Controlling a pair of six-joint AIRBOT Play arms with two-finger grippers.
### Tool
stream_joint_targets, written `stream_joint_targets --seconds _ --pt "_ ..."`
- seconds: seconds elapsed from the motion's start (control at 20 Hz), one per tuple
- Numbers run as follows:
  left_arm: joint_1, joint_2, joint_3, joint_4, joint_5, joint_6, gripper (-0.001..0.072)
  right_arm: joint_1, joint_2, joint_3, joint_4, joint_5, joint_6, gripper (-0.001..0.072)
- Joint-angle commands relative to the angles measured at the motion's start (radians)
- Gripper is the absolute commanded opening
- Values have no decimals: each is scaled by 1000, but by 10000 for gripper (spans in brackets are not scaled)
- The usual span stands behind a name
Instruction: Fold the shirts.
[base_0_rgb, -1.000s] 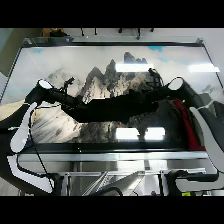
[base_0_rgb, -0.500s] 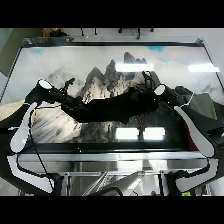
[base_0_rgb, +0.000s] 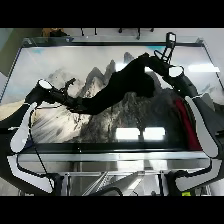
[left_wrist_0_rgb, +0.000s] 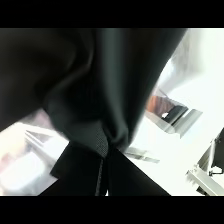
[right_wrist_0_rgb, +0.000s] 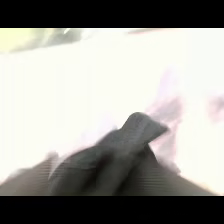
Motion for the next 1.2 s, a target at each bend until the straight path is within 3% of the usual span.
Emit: stream_joint_targets --seconds 0.0,0.1,0.25,0.35,0.5,0.6,1.15 --pt "0 0 0 1 -24 2 11 -72 -35 33 31 102 -58 697" --pt "0 0 0 1 -23 2 11 -105 -33 33 31 257 -53 695" --pt "0 0 0 1 -23 2 11 -144 -34 32 24 355 -10 694" --pt "0 0 0 1 -27 2 11 -162 -43 32 -50 346 25 694" --pt "0 0 0 4 -58 10 11 -214 -98 32 -202 344 186 694" --pt "0 0 0 5 -129 28 11 -249 -152 32 -217 394 242 694" --pt "0 0 0 3 -108 31 11 -259 -319 33 -201 381 256 693"
